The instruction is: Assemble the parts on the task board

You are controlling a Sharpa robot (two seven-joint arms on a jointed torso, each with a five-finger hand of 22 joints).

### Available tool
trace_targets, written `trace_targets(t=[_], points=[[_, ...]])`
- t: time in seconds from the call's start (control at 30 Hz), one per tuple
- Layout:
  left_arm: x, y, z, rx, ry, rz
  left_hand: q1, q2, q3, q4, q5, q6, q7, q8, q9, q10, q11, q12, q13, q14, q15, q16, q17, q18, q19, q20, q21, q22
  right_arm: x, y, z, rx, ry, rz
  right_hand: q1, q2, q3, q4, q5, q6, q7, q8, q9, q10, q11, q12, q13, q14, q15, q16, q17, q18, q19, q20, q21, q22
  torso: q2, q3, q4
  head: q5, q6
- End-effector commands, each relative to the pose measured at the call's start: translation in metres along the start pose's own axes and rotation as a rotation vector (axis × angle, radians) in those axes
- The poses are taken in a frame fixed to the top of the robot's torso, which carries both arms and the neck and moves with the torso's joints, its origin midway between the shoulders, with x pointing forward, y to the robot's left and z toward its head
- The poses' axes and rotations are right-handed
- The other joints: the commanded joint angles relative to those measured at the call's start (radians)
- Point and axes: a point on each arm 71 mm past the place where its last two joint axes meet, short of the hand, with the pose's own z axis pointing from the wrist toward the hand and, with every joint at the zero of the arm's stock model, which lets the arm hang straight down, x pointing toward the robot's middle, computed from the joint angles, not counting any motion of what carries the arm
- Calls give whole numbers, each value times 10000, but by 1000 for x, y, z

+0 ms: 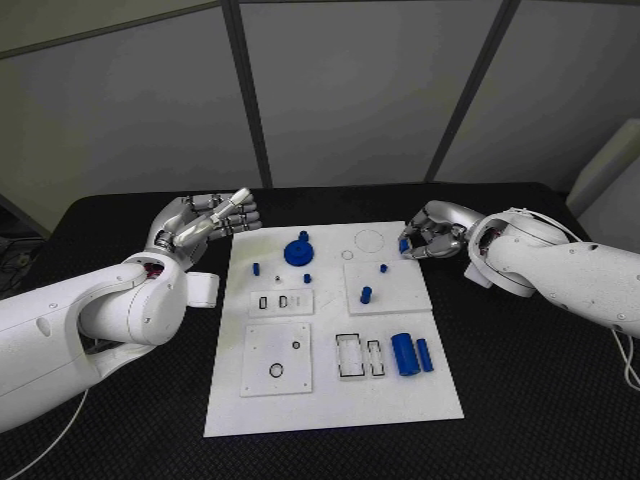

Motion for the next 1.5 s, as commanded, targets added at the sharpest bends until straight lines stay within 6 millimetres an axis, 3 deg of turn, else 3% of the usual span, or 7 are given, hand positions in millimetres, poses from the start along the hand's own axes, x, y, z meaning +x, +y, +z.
trace_targets(t=[0.03,0.77,1.03,1.2,1.5], points=[[2,-1,1,76,160,-5,4,120,-19,-70,-54,78,0,-45,-8,61,29,-17,7,66,7,-62,-5,-79,-56,36,-64,-19,0,0,0,28,96,-210,13,81,45,-8,25,86,6,57,11,88,-9,70,15,921,-43,36,2108,-128,46,-59,30,779,0,4,6,6,-8],[1,-1,1,67,150,0,6,125,-17,-76,-53,74,1,-48,-9,57,31,-21,6,68,8,-67,-5,-80,-56,37,-66,-23,-1,3,1,238,-394,-171,-170,247,116,62,-27,497,-61,215,30,154,-57,148,101,929,-78,47,2141,-154,126,-87,89,906,0,2,8,-16,-36],[1,-1,1,55,139,6,6,125,-17,-76,-53,74,1,-48,-9,57,31,-21,6,68,8,-67,-5,-80,-56,37,-66,-23,-3,5,1,367,-695,134,-32,459,307,-47,33,762,-152,340,50,209,-138,201,167,934,-146,54,2162,-170,178,-140,127,987,1,4,9,-2,-47],[0,-1,1,48,123,14,6,125,-17,-76,-53,74,1,-48,-9,57,31,-21,6,68,8,-67,-5,-80,-56,37,-66,-23,-1,15,-1,145,-809,334,42,544,465,-124,-208,820,-174,364,41,215,-161,200,176,937,-171,58,2175,-182,209,-172,150,1037,-2,16,-4,38,-58],[-3,-1,1,34,51,55,11,132,-13,-84,-53,73,-1,-50,-10,54,32,-23,5,71,9,-72,-5,-80,-56,37,-68,-26,5,50,-8,-515,-909,679,58,545,498,-149,-216,827,-174,366,37,223,-164,209,189,941,-174,65,2192,-194,242,-177,175,1091,-51,-24,15,59,-76]])
